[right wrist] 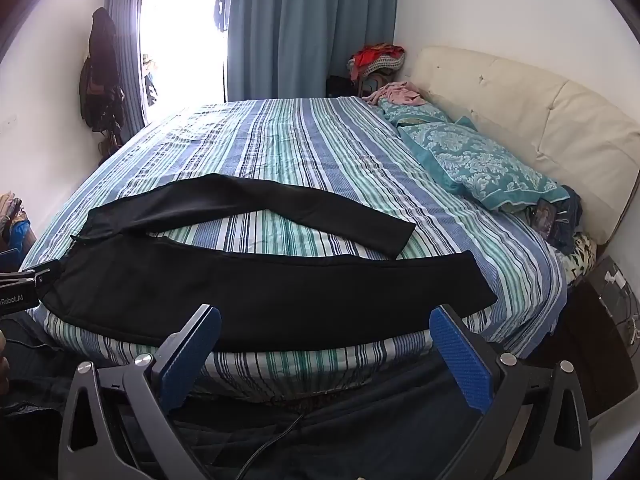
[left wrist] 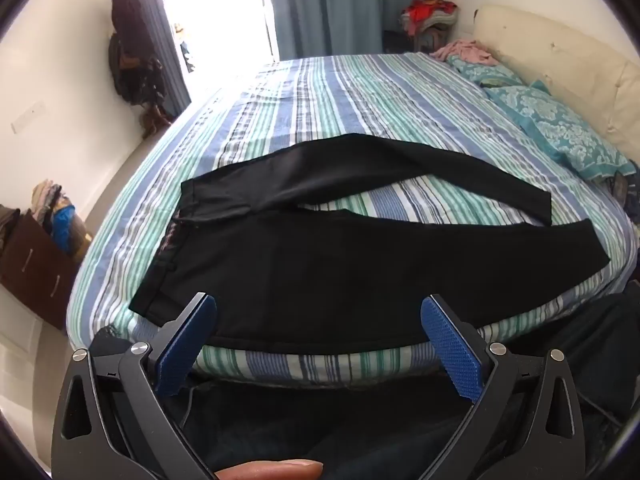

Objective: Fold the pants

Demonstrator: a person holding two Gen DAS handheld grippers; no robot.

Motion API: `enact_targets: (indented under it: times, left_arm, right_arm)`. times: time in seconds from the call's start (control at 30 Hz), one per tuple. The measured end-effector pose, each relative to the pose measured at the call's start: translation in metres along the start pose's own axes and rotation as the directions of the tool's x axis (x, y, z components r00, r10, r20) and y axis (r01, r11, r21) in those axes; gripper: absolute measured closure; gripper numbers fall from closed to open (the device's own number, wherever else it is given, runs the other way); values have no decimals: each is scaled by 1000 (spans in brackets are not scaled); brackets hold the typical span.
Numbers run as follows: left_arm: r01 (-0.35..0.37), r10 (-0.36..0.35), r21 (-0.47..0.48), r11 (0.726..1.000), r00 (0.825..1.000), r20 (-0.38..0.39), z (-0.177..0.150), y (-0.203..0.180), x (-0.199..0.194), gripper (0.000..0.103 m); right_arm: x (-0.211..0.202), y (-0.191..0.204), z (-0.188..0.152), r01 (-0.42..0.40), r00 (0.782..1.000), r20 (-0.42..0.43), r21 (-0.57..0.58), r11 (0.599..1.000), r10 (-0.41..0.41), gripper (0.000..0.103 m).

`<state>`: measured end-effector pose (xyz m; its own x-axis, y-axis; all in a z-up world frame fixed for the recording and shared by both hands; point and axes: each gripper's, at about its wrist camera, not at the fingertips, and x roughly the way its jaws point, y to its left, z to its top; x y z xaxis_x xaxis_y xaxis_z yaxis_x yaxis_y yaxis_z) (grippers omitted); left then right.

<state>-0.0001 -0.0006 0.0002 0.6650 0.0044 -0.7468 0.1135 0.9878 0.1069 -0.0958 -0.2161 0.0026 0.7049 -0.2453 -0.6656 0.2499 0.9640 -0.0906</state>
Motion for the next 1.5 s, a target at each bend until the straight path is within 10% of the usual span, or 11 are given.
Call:
enact_targets:
  times: [1.5]
  left_arm:
    - [12, -12, -12, 1000, 1000, -3, -3, 3, 1, 1]
  right_arm:
    - [4, 10, -2, -7, 1000, -9, -21, 1000, 7, 0]
